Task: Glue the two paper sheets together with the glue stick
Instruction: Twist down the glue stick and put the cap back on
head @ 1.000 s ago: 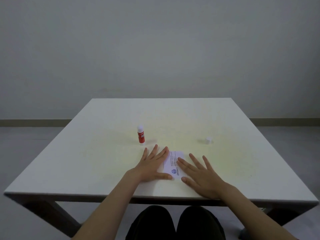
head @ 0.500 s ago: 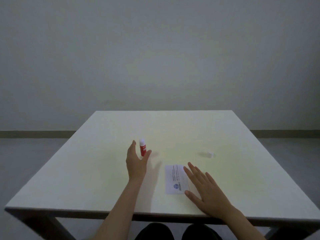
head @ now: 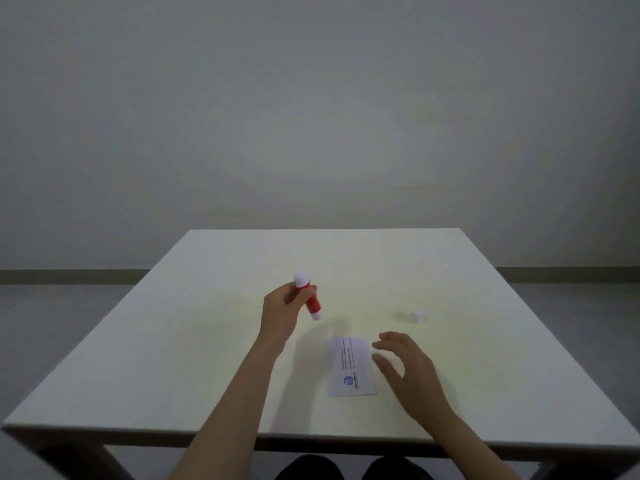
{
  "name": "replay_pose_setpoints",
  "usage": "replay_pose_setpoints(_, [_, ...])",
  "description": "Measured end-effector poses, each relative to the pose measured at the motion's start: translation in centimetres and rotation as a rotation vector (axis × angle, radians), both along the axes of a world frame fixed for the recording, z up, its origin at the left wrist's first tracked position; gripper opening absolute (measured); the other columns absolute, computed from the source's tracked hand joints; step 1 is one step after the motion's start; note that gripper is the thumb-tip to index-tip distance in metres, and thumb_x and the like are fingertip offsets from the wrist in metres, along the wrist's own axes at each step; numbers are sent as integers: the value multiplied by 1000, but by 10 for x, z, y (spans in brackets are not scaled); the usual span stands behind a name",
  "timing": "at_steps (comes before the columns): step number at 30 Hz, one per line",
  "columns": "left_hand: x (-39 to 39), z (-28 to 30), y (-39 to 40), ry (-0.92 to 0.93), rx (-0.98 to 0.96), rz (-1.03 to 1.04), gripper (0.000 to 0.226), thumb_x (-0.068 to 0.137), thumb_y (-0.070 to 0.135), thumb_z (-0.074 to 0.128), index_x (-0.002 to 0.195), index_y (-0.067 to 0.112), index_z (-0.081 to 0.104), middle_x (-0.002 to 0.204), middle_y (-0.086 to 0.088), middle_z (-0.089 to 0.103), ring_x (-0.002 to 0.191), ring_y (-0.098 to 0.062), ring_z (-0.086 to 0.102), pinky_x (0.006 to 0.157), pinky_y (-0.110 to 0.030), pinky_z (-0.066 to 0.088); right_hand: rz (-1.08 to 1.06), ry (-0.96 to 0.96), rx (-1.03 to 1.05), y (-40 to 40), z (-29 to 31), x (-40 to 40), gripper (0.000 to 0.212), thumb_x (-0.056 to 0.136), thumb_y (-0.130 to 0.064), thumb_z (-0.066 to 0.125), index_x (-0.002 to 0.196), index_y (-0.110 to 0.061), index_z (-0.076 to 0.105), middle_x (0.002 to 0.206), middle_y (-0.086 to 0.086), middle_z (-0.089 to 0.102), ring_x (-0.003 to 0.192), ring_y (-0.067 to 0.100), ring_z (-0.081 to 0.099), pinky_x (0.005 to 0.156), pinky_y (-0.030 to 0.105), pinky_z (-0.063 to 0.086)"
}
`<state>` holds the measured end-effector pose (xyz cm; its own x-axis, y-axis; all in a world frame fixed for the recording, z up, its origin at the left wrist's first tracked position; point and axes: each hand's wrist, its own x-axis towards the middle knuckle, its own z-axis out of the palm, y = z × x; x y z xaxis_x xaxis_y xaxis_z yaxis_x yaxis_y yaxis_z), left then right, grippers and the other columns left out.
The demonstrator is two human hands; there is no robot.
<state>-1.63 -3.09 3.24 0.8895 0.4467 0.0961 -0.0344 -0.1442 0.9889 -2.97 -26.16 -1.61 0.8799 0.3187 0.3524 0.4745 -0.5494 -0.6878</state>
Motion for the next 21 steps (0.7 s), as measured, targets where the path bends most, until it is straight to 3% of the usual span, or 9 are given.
replay_pose_setpoints(3, [-7,23,-14,-114,-222,-275,12,89,16,61,95,14,71,99,-5,76,98,-20,71,90,-29,55,-63,336,435,26,32,2,32,96,-23,49,69,-17,66,74,5,70,59,6,63,60,28,46])
replay_pose_setpoints(6, [-13,38,-27,-158,-249,-420,19,91,20,56,104,13,68,99,-3,77,101,-20,70,83,-22,56,165,986,826,46,63,3,56,98,-48,29,98,-6,65,72,16,68,45,20,57,43,27,43])
replay_pose_setpoints(10, [-20,48,-34,-206,-297,-439,19,90,20,55,103,12,67,95,-3,77,95,-18,72,76,-19,55,346,1201,1065,57,73,1,52,96,-49,36,91,-3,60,48,3,53,32,11,38,32,20,35])
replay_pose_setpoints(12, [-23,51,-36,-237,-314,-406,17,92,14,54,102,12,68,93,-3,77,93,-20,73,76,-21,56,337,1132,1155,60,74,-1,33,95,-33,47,88,-3,59,51,2,53,35,9,41,34,17,38])
replay_pose_setpoints(14, [-25,52,-39,-261,-326,-374,17,92,11,54,100,11,69,92,-4,77,93,-23,73,77,-23,57,261,737,1029,63,66,-3,10,92,-18,55,87,-10,57,60,4,56,43,10,48,43,17,43])
replay_pose_setpoints(16, [-27,53,-43,-271,-321,-353,16,90,10,57,97,13,71,91,-4,77,92,-24,73,78,-25,57,73,216,718,67,59,-9,18,87,-10,63,78,-21,50,65,0,58,51,8,51,52,13,45])
replay_pose_setpoints(18, [-30,54,-46,-275,-305,-345,17,90,10,58,93,16,73,90,-3,78,90,-23,73,77,-24,57,-90,-93,500,68,49,-8,31,81,-12,70,75,-27,45,65,-8,56,54,7,48,56,9,41])
replay_pose_setpoints(20, [-32,55,-47,-277,-312,-346,17,89,9,59,91,17,74,90,-3,78,90,-23,74,76,-23,57,-83,-43,459,64,53,-9,23,81,-22,72,84,-23,49,69,-11,58,52,6,50,55,10,42])
replay_pose_setpoints(21, [-33,55,-45,-276,-321,-346,16,89,9,59,92,16,73,90,-3,78,90,-23,74,75,-23,57,10,173,554,63,59,-9,22,84,-31,66,96,-19,52,71,-7,63,50,6,53,52,12,44])
